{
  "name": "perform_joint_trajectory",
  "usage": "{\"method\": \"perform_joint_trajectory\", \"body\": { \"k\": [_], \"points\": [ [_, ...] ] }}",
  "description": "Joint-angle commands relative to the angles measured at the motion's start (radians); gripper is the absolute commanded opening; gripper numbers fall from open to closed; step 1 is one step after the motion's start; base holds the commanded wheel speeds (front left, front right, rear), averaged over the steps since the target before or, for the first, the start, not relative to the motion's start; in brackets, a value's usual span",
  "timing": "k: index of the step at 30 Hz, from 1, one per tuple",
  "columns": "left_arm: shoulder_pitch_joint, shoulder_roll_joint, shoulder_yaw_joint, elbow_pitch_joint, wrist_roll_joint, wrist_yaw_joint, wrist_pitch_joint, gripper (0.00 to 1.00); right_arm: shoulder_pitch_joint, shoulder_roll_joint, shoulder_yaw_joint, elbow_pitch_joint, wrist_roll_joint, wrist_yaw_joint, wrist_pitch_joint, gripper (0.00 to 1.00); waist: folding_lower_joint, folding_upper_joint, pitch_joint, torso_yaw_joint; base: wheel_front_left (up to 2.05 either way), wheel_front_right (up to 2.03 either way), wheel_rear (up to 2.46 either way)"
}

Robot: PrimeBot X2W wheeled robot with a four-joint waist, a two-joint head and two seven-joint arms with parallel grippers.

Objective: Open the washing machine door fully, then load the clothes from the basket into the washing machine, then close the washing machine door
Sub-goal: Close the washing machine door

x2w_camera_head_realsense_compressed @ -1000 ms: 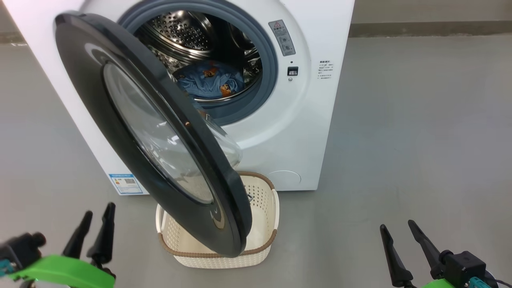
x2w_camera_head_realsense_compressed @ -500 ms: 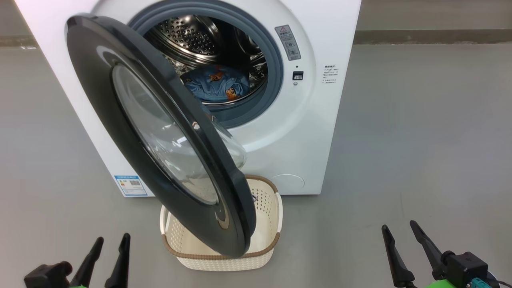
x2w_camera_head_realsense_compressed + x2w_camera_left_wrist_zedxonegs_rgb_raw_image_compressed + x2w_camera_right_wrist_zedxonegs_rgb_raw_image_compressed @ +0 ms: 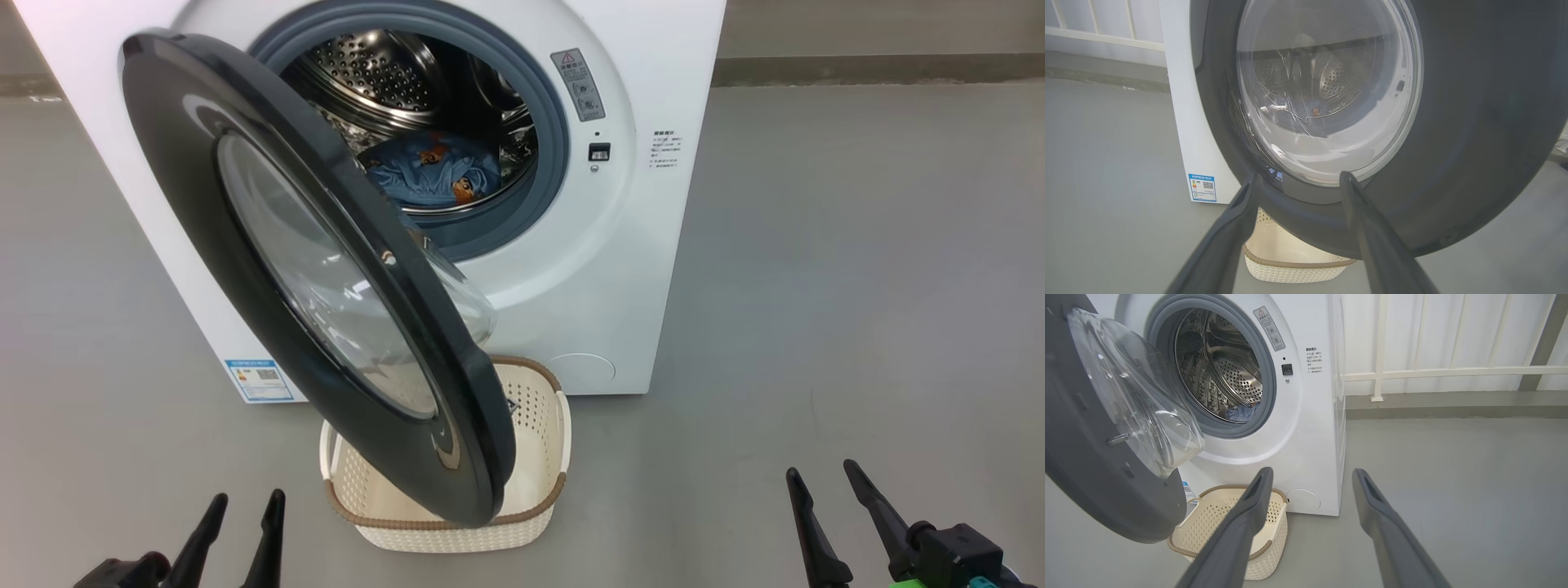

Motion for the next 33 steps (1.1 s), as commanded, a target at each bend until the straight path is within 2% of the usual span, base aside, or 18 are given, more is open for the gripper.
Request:
{"method": "perform_joint_trajectory", "body": {
  "k": [1,22,30,31,32,33],
  "points": [
    [-0.016,0.015,0.044,-0.028,0.011,-0.002,-0.013,1.00,-0.010,-0.005,0.022,-0.028,-0.015,0.001,-0.005,1.00,0.0000,0.0000,0.001,-0.001,0.00,0.00,0.00],
    [-0.006,-0.007,0.092,-0.029,0.081,-0.002,-0.013,1.00,-0.010,0.002,0.009,-0.013,-0.029,0.001,-0.005,1.00,0.0000,0.0000,0.019,-0.007,0.00,0.00,0.00],
    [-0.003,-0.013,0.111,-0.036,0.110,-0.002,-0.013,1.00,-0.007,0.007,-0.027,0.032,-0.058,0.001,-0.005,0.98,0.0000,0.0000,0.023,-0.004,0.00,0.00,0.00],
    [-0.003,-0.014,0.112,-0.037,0.112,-0.002,-0.013,1.00,-0.008,0.008,-0.031,0.039,-0.062,0.001,-0.005,0.89,0.0000,0.0000,0.023,-0.004,0.00,0.00,0.00],
    [-0.002,-0.015,0.113,-0.037,0.113,-0.002,-0.013,1.00,-0.009,0.009,-0.034,0.045,-0.064,0.001,-0.005,0.69,0.0000,0.0000,0.023,-0.003,0.00,0.00,0.00],
    [-0.001,-0.016,0.114,-0.038,0.114,-0.002,-0.013,1.00,-0.009,0.010,-0.037,0.052,-0.064,0.001,-0.005,0.42,0.0000,0.0000,0.023,-0.002,0.00,0.00,0.00]
  ]
}}
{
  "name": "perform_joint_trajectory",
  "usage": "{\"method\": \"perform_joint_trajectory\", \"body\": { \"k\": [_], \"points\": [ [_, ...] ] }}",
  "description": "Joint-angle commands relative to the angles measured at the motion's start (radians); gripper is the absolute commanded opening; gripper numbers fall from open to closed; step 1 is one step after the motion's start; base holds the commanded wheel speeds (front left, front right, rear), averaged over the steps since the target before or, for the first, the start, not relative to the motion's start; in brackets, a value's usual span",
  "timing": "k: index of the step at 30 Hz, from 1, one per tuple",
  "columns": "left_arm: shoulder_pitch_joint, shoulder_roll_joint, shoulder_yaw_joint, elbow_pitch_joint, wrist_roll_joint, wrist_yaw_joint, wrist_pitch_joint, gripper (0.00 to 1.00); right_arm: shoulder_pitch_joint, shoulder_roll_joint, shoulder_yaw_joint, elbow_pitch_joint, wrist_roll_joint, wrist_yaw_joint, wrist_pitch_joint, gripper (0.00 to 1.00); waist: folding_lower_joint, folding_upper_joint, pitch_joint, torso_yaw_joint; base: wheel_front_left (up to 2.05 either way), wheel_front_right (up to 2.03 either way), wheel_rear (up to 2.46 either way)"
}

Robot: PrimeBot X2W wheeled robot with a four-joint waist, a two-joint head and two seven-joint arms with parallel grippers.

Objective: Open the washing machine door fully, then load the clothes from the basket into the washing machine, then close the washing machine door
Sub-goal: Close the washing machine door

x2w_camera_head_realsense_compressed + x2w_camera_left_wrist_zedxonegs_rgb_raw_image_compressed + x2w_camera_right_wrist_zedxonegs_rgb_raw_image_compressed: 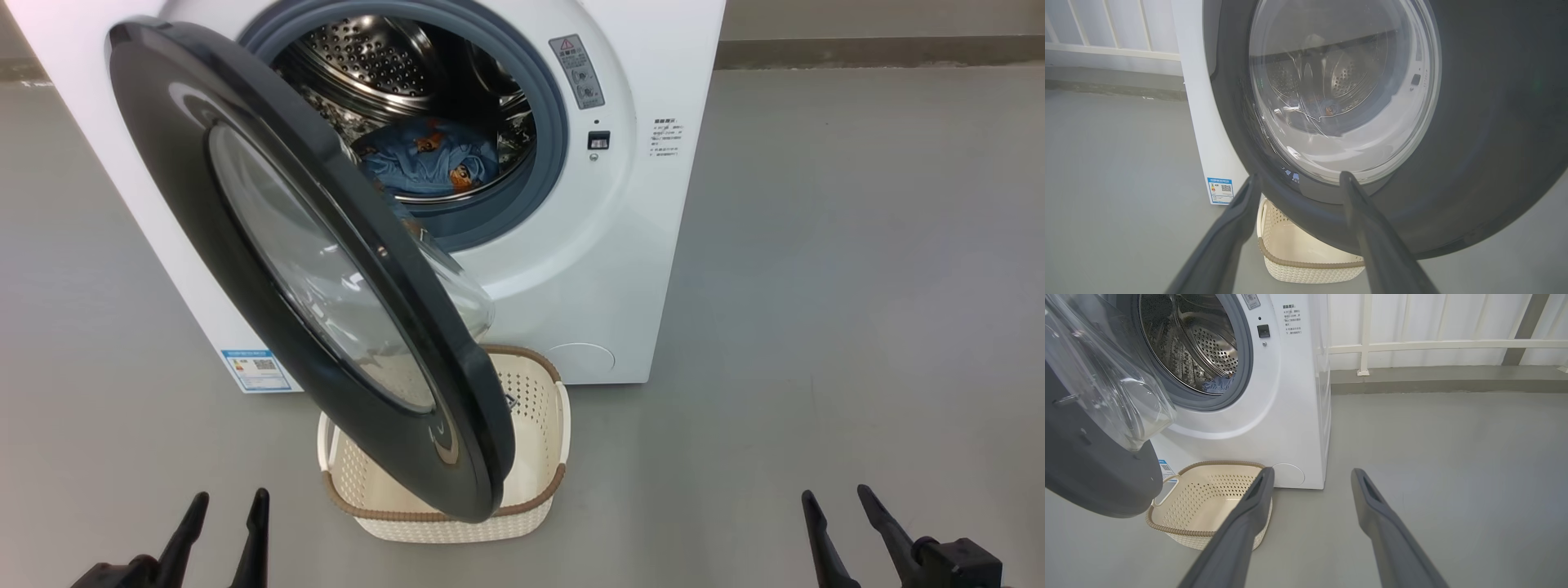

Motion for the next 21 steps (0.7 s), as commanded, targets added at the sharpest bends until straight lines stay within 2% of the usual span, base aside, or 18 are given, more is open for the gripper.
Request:
{"method": "perform_joint_trajectory", "body": {
  "k": [1,2,6,11,16,21],
  "points": [
    [-0.018,0.015,0.042,-0.029,0.009,-0.002,-0.013,1.00,-0.010,-0.006,0.015,-0.012,-0.013,0.001,-0.005,0.22,0.0000,0.0000,0.000,0.001,0.00,0.00,0.00],
    [-0.018,0.015,0.042,-0.029,0.009,-0.002,-0.013,1.00,-0.011,-0.005,0.013,-0.007,-0.013,0.001,-0.005,0.00,0.0000,0.0000,0.000,0.002,0.00,0.00,0.00],
    [-0.016,0.018,0.042,-0.031,0.010,-0.002,-0.013,1.00,-0.023,-0.001,0.009,-0.001,-0.011,0.001,-0.005,0.00,0.0000,0.0000,0.001,0.002,0.00,0.00,0.00],
    [-0.011,0.018,0.047,-0.035,0.010,-0.002,-0.013,1.00,-0.074,-0.007,0.012,-0.055,-0.001,0.001,-0.005,0.00,0.0000,0.0000,0.003,0.001,0.00,0.00,0.00],
    [-0.012,0.021,0.052,-0.036,0.010,-0.002,-0.013,1.00,-0.143,-0.011,0.023,-0.168,0.025,0.001,-0.005,0.00,0.0000,0.0000,-0.001,0.003,0.00,0.00,0.00],
    [-0.013,0.020,0.056,-0.041,0.012,-0.002,-0.013,1.00,-0.233,-0.019,0.102,-0.304,0.051,0.001,-0.005,0.00,0.0000,0.0000,-0.008,0.010,0.00,0.00,0.00]
  ]
}}
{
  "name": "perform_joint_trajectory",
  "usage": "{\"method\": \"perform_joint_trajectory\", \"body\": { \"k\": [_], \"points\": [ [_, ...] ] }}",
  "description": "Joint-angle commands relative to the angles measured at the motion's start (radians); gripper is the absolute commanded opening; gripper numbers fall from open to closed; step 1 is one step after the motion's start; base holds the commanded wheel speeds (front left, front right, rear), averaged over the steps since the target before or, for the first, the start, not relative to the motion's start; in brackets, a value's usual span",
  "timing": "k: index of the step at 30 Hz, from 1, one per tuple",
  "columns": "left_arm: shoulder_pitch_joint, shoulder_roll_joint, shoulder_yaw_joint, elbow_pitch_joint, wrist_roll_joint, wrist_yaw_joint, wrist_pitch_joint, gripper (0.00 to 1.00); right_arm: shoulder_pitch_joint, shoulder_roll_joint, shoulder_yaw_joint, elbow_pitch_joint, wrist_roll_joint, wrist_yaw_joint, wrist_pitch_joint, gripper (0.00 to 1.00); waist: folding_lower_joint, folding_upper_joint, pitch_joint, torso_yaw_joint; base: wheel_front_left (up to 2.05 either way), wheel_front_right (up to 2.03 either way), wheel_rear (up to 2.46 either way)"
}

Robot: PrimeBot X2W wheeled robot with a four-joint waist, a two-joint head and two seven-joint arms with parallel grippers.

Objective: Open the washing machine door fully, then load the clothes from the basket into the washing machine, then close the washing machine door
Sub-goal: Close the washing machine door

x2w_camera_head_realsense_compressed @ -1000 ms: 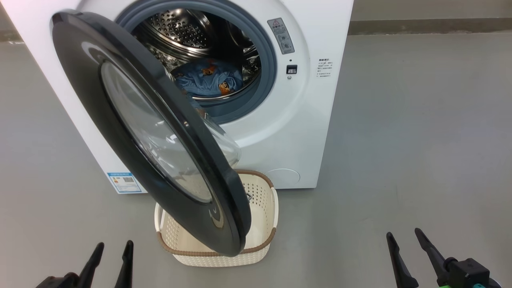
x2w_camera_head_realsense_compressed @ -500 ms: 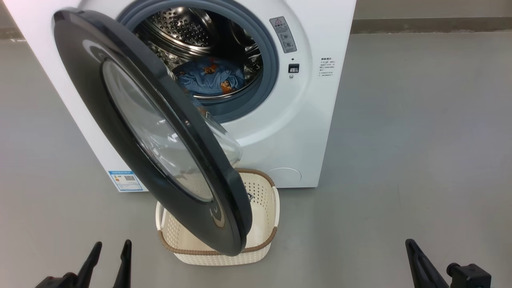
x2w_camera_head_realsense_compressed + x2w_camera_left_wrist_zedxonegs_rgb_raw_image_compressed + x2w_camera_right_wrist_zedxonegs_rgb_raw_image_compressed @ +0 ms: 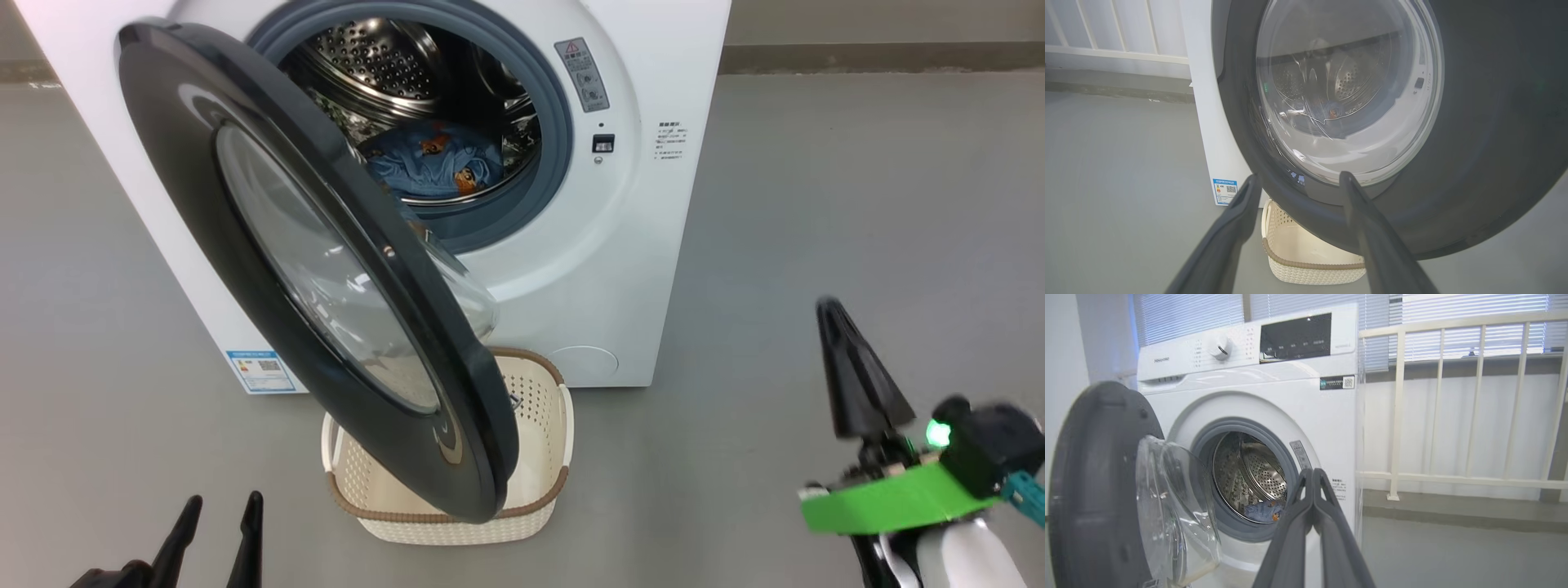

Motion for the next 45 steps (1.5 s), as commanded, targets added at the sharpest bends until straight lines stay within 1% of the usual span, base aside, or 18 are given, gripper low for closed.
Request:
{"method": "perform_joint_trajectory", "body": {
  "k": [1,7,13,17,20,28,35,45],
  "points": [
    [-0.028,0.020,0.041,-0.028,0.010,-0.002,-0.011,1.00,-0.075,-0.009,0.058,-0.063,0.015,0.001,-0.005,0.00,0.0000,-0.0001,-0.003,0.004,0.00,0.00,0.00],
    [-0.034,0.014,0.027,-0.038,0.013,-0.002,-0.011,1.00,-0.220,-0.007,0.215,-0.182,0.040,0.001,-0.005,0.00,0.0000,-0.0001,-0.013,0.032,0.00,0.00,0.00],
    [-0.042,0.009,0.005,-0.044,0.012,-0.002,-0.011,1.00,-0.324,0.018,0.374,-0.216,0.075,0.001,-0.005,0.00,0.0000,-0.0001,-0.015,0.071,0.00,0.00,0.00],
    [-0.047,0.010,0.000,-0.045,0.011,-0.002,-0.011,1.00,-0.336,0.032,0.449,-0.185,0.100,0.001,-0.005,0.00,0.0000,-0.0001,-0.012,0.098,0.00,0.00,0.00],
    [-0.051,0.010,-0.001,-0.045,0.011,-0.002,-0.011,1.00,-0.324,0.036,0.478,-0.157,0.112,0.001,-0.005,0.00,0.0000,-0.0001,-0.008,0.111,0.00,0.00,0.00],
    [-0.063,0.018,-0.003,-0.047,0.006,-0.002,-0.011,1.00,-0.243,0.040,0.605,-0.039,0.166,0.001,-0.005,0.00,0.0000,-0.0001,0.004,0.132,0.00,0.00,0.00],
    [-0.076,0.020,-0.003,-0.051,0.006,-0.002,-0.011,1.00,-0.183,0.041,0.655,0.045,0.194,0.001,-0.005,0.00,0.0000,-0.0001,0.016,0.126,0.00,0.00,0.00],
    [-0.099,0.018,-0.022,-0.057,0.000,-0.002,-0.011,1.00,-0.155,0.041,0.634,0.183,0.213,0.001,-0.005,0.00,0.0000,-0.0001,0.039,0.125,0.00,0.00,0.00]
  ]
}}
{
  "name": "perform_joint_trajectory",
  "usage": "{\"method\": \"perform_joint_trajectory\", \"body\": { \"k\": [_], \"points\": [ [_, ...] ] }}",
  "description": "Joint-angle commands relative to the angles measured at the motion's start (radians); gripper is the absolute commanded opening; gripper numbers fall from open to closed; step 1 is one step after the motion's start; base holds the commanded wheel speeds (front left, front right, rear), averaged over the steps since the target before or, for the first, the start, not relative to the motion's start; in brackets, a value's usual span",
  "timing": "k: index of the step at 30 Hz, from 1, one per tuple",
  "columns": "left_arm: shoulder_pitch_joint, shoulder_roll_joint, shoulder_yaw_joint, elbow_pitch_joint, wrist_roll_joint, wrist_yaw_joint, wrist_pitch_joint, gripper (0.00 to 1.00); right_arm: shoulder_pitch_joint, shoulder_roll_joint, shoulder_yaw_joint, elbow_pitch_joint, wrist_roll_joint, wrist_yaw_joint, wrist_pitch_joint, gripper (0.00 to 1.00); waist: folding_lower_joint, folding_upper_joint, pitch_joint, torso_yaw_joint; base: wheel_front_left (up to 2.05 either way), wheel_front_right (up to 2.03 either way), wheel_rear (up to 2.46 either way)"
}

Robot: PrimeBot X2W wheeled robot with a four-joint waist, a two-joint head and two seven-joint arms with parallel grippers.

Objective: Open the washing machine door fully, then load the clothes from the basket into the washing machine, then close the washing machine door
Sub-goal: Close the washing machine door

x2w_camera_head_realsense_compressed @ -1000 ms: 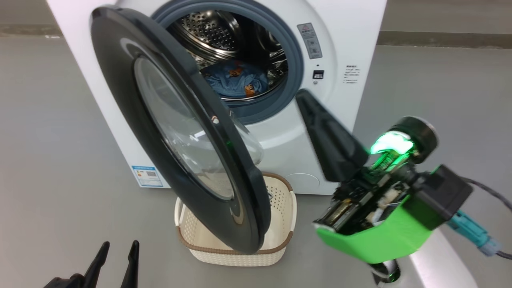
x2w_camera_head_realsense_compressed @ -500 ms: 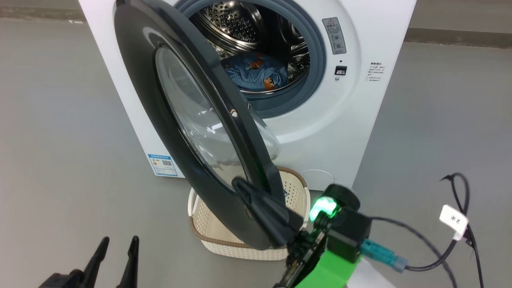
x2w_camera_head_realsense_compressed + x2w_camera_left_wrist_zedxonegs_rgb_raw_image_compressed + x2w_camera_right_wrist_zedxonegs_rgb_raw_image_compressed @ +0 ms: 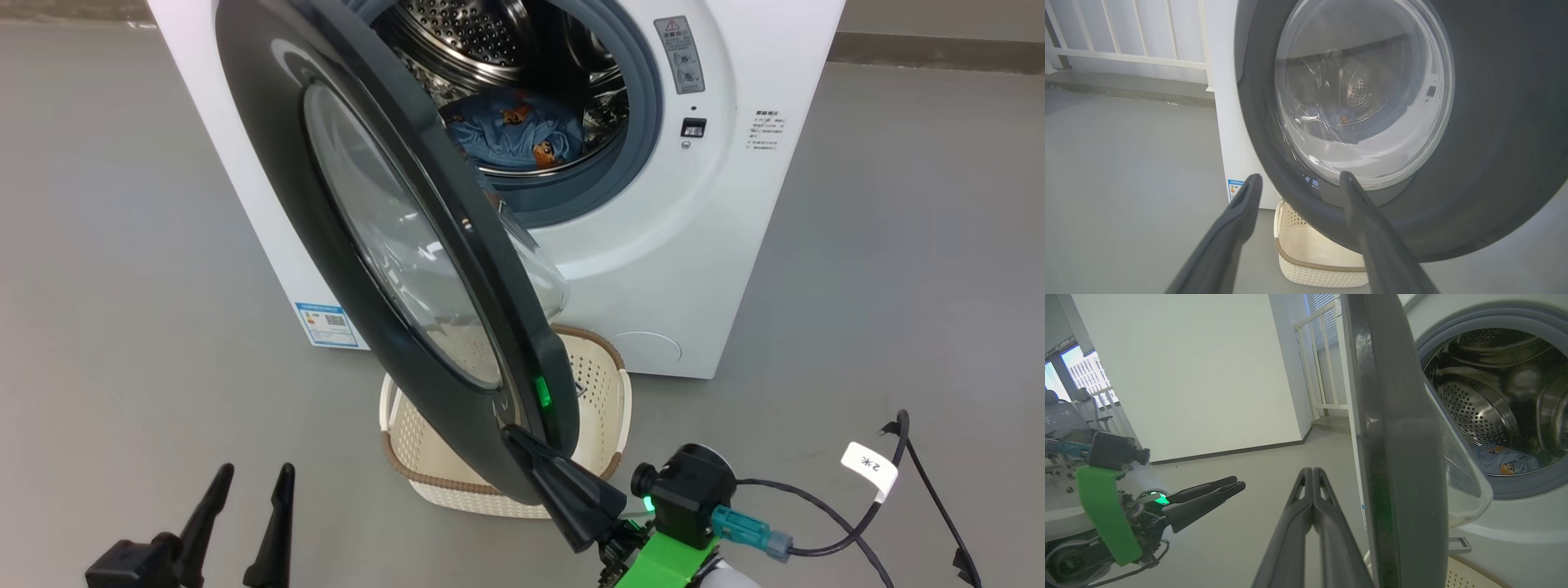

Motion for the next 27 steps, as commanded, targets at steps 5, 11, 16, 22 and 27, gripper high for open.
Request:
{"method": "perform_joint_trajectory", "body": {
  "k": [5,11,16,22,27],
  "points": [
    [-0.059,0.017,0.021,-0.022,-0.007,-0.002,-0.010,1.00,-0.009,0.018,-0.003,0.030,0.020,0.001,-0.005,0.00,0.0000,0.0000,0.008,0.009,0.00,0.00,0.00],
    [-0.068,0.018,0.013,-0.019,-0.014,-0.002,-0.010,1.00,-0.012,0.018,-0.020,0.053,0.037,0.001,-0.005,0.00,0.0000,0.0000,0.015,0.021,0.00,0.00,0.00],
    [-0.070,0.020,0.011,-0.017,-0.017,-0.002,-0.010,1.00,-0.015,0.018,-0.038,0.061,0.046,0.001,-0.005,0.00,0.0000,0.0000,0.018,0.029,0.00,0.00,0.00],
    [-0.075,0.016,0.004,-0.019,-0.018,-0.002,-0.010,1.00,-0.018,0.018,-0.067,0.065,0.042,0.001,-0.005,0.00,0.0000,0.0000,0.030,0.037,0.00,0.00,0.00],
    [-0.077,0.017,0.005,-0.023,-0.021,-0.002,-0.010,1.00,-0.023,0.018,-0.098,0.064,0.036,0.001,-0.005,0.00,0.0000,0.0000,0.043,0.039,0.00,0.00,0.00]
  ]
}}
